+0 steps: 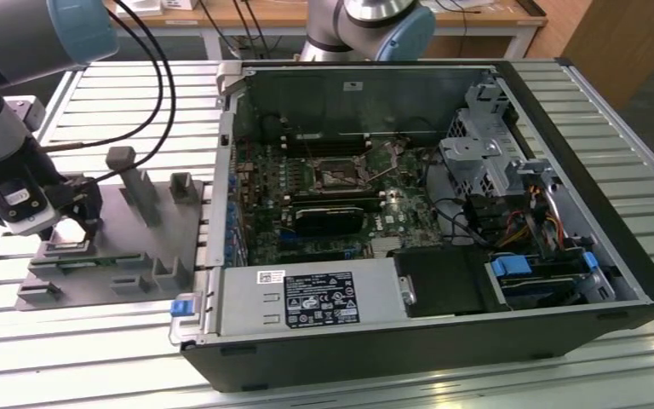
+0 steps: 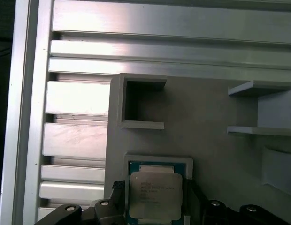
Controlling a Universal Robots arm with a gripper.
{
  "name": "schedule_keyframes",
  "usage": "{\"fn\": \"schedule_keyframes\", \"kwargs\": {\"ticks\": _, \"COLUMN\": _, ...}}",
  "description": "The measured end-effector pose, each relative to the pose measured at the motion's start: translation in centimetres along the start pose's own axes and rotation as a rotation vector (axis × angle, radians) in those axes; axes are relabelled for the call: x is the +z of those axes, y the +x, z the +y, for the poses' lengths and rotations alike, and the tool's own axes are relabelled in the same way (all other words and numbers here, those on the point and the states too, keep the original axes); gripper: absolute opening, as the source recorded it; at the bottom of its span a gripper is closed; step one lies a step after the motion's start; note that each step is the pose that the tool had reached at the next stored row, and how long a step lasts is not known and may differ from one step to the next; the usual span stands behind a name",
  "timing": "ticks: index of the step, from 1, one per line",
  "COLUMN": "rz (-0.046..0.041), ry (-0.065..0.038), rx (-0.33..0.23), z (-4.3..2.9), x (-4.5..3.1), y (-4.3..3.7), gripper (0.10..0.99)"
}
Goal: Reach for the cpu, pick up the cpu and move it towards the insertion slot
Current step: 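Pick up the cpu and move it towards the insertion slot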
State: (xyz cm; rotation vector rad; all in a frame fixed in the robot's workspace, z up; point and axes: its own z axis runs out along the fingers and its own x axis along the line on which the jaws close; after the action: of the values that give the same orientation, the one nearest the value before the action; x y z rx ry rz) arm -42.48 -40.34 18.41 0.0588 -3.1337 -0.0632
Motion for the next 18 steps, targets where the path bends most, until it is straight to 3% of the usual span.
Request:
{"fn": "schedule_keyframes", "kwargs": {"ticks": 6, "rz": 0.0000, "ry": 0.000, "rx": 0.000, "z": 0.00, "x": 0.23, "y": 0.05, "gripper": 0.620}}
{"fn": "schedule_keyframes", "kwargs": {"ticks": 8, "rz": 0.0000, "ry": -0.001, "rx": 0.000, "z": 0.00, "x": 0.19, "y": 0.05, "gripper": 0.541}}
{"fn": "schedule_keyframes", "kwargs": {"ticks": 14, "rz": -0.0008, "ry": -0.009, "rx": 0.000, "z": 0.04, "x": -0.83, "y": 0.06, "gripper": 0.541}}
{"fn": "schedule_keyframes", "kwargs": {"ticks": 18, "rz": -0.0011, "ry": -0.010, "rx": 0.000, "z": 0.05, "x": -0.96, "y": 0.06, "gripper": 0.541}}
